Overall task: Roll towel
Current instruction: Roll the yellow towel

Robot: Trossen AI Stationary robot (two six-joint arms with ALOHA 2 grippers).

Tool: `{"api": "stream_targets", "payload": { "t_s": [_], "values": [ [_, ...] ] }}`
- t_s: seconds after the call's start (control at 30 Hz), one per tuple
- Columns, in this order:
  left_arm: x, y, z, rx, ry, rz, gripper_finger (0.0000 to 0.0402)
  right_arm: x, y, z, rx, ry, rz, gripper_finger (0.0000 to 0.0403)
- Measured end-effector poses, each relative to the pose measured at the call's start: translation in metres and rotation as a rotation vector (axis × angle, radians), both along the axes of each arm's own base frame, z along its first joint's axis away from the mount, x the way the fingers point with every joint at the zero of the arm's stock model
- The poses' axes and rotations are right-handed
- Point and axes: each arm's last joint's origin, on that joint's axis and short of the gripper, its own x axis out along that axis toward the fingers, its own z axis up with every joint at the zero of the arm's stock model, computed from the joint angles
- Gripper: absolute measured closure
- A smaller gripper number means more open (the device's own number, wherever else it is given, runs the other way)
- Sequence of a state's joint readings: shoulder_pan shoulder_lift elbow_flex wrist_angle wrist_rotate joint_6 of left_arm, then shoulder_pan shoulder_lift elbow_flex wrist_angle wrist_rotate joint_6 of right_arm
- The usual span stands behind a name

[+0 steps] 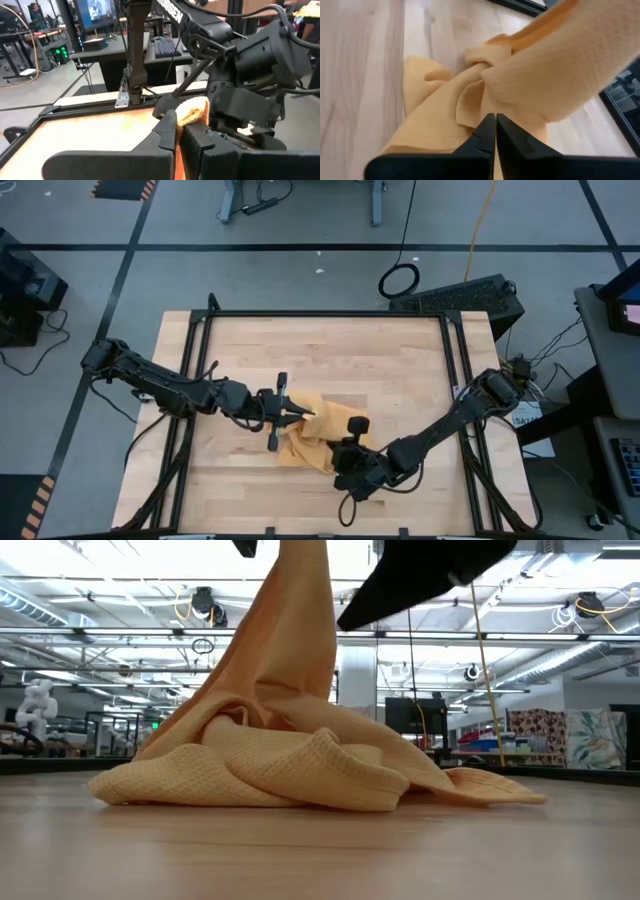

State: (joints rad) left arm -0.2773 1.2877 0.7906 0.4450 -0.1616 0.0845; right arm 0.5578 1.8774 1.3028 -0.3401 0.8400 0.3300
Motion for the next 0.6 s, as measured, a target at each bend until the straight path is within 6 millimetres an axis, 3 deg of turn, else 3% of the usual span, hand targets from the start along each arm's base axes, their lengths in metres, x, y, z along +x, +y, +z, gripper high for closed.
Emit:
{"api": "stream_targets", "payload": {
  "t_s": [0.17, 0.43, 0.53, 0.6],
  "values": [
    [0.0, -0.001, 0.011, -0.031, -0.112, -0.022, 0.0388, 0.006, -0.003, -0.015, 0.013, 0.039, -0.017, 0.0342],
    [0.0, 0.001, 0.016, -0.041, -0.161, -0.028, 0.0387, 0.023, -0.023, -0.052, -0.092, 0.069, -0.134, 0.0208],
    [0.0, 0.001, 0.016, -0.041, -0.157, -0.028, 0.0387, 0.028, -0.032, -0.059, -0.079, 0.091, -0.158, 0.0213],
    [0.0, 0.001, 0.015, -0.04, -0.151, -0.03, 0.0387, 0.029, -0.035, -0.06, -0.078, 0.096, -0.164, 0.0252]
  ]
}}
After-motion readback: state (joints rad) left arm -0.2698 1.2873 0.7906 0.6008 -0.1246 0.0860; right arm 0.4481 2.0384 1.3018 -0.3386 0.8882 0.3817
